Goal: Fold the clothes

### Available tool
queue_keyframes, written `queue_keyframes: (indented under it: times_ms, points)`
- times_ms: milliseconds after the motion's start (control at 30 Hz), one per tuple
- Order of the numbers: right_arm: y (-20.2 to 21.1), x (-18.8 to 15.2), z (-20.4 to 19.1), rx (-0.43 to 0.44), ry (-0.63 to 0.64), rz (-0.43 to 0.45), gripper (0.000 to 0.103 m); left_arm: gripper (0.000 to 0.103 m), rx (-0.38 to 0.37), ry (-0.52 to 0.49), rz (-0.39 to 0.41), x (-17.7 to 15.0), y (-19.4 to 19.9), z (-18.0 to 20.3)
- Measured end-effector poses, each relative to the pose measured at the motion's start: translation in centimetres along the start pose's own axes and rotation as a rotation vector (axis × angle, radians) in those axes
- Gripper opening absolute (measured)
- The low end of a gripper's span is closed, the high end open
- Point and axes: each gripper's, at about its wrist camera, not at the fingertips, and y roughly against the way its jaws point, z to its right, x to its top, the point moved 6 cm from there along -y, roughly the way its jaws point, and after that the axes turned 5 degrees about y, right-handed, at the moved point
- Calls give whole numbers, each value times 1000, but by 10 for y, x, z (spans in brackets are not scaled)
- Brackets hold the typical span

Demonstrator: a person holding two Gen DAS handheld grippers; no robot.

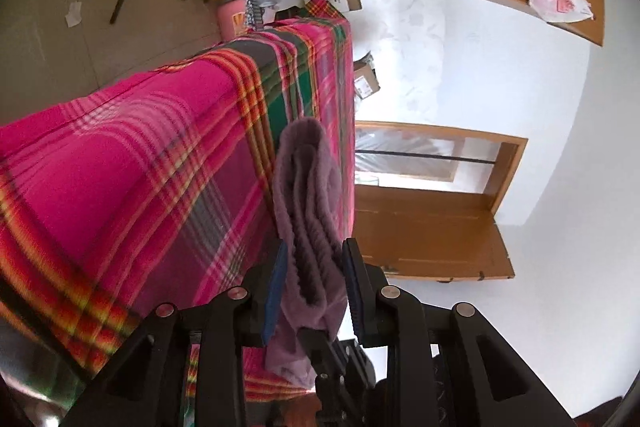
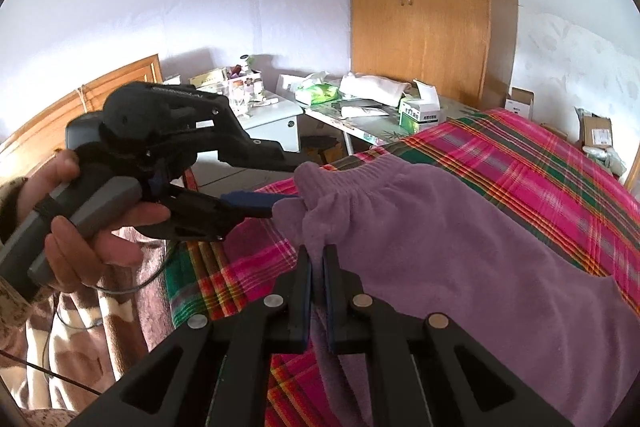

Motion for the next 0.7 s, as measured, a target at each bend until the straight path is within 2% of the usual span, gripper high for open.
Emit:
queue_keyframes:
  times_ms: [67, 233, 400, 467, 533, 633, 700]
  points:
    - [-1, 0, -3, -11, 25, -10, 6, 28, -29, 23, 6, 1, 0, -3]
    - [-4, -1, -9, -72, 90, -33, 8, 28, -45, 51, 9, 2, -3, -4]
    - [-18, 2, -23, -154, 210, -73, 26, 28, -56, 42, 11, 3, -5, 0]
    - [-30, 2, -29, -174, 252, -112, 29, 28, -52, 49, 14, 4, -6, -2]
    - [-42, 2, -29, -223, 272, -152, 29, 28, -48, 52, 11, 5, -6, -2]
    - [-48, 7, -25, -236, 248, -154, 27, 28, -42, 43, 11, 8, -6, -1]
    - [-46, 10, -21, -245, 222, -140, 10, 28, -44, 30, 17, 10, -3, 2]
